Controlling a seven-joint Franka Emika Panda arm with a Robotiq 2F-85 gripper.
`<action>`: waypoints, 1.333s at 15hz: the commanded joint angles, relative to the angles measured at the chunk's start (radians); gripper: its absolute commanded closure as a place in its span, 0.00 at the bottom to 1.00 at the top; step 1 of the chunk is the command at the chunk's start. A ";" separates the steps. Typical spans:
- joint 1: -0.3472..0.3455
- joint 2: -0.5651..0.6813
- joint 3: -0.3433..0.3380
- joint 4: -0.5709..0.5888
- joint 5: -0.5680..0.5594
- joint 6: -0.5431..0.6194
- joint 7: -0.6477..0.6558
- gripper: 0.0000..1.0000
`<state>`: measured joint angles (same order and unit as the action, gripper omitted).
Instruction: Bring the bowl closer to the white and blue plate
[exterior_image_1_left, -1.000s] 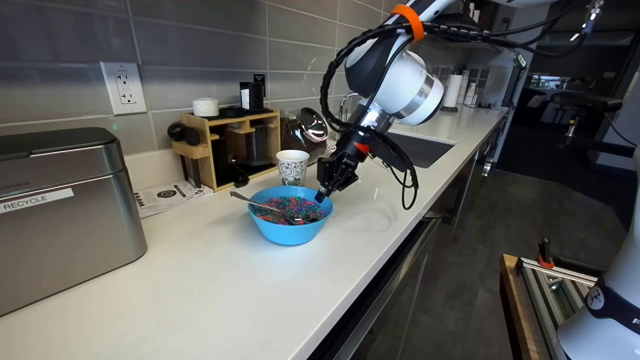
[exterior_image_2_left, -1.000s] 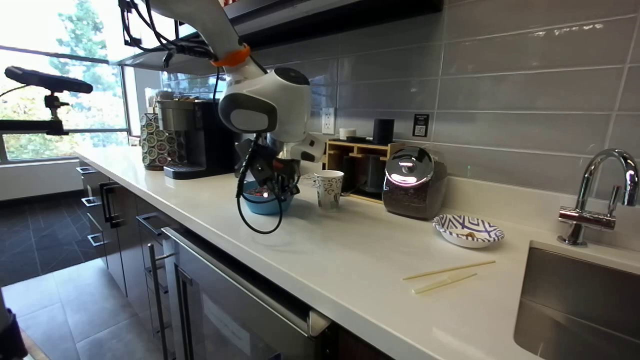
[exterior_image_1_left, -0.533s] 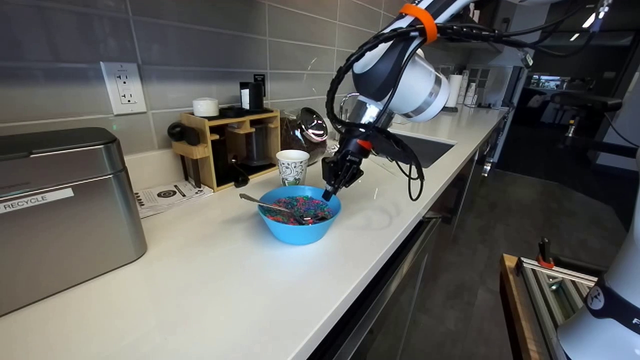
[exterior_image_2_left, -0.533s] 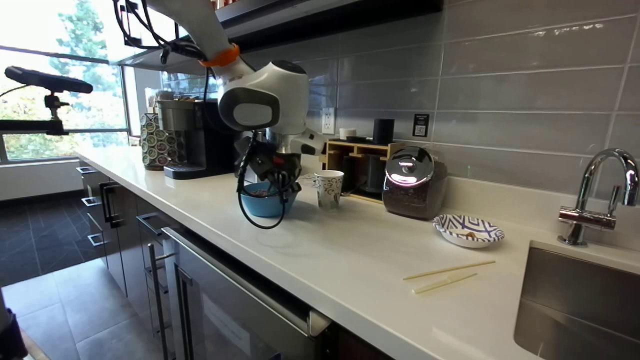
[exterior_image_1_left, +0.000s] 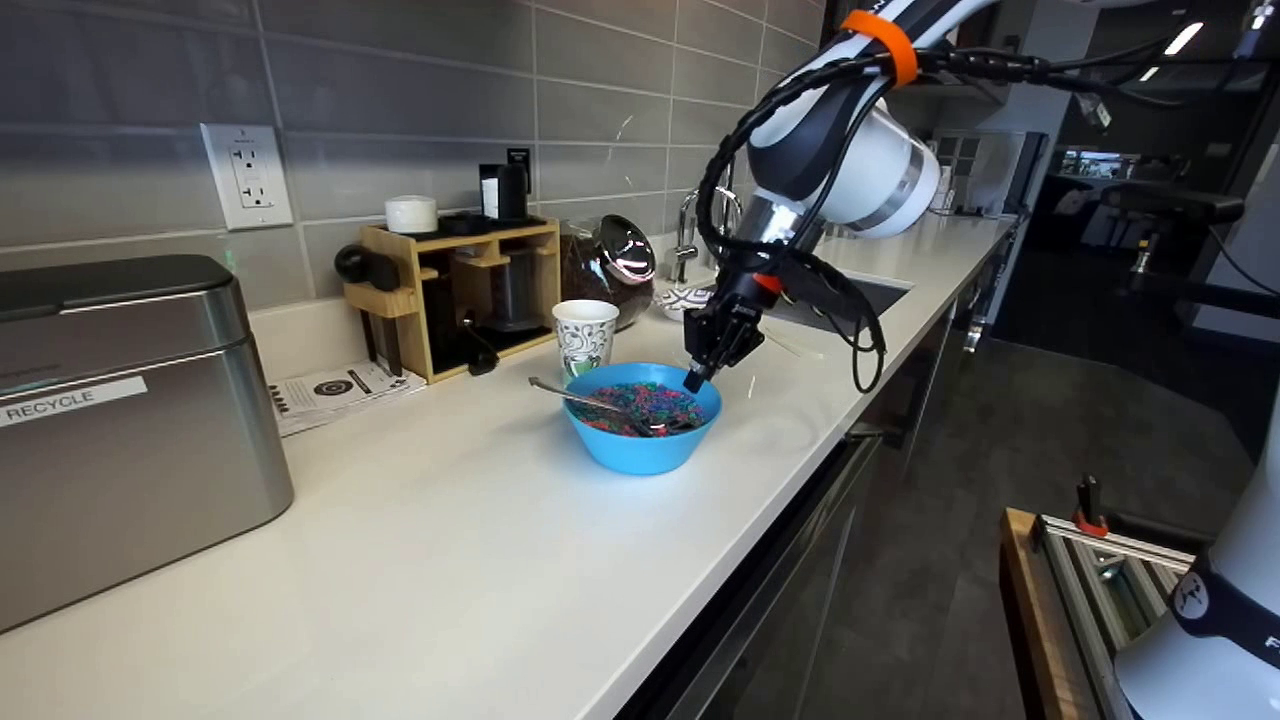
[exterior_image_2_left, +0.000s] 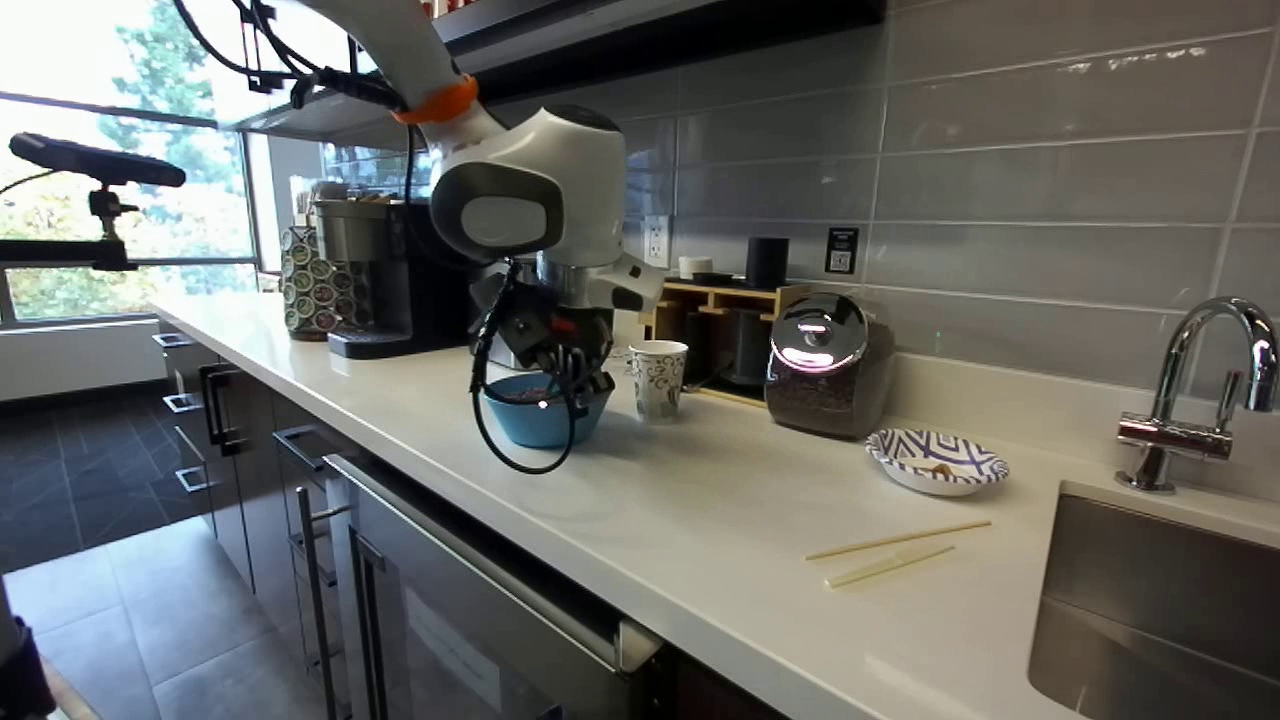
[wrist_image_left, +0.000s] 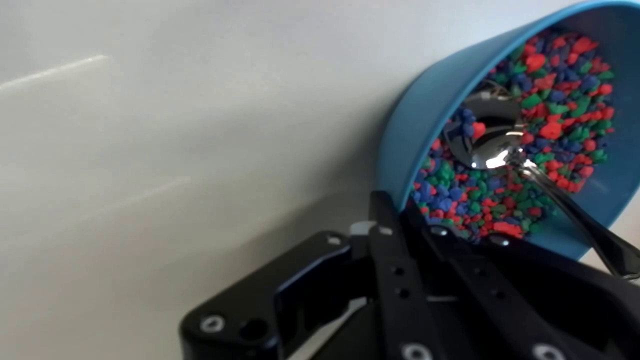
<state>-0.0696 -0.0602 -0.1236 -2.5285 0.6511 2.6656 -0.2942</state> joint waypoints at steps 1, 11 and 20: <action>-0.042 -0.081 -0.035 -0.073 -0.067 -0.019 -0.002 1.00; -0.142 -0.143 -0.174 -0.130 -0.185 -0.021 0.029 1.00; -0.188 -0.120 -0.243 -0.118 -0.157 0.010 0.104 1.00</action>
<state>-0.2363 -0.1820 -0.3542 -2.6437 0.5052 2.6600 -0.2638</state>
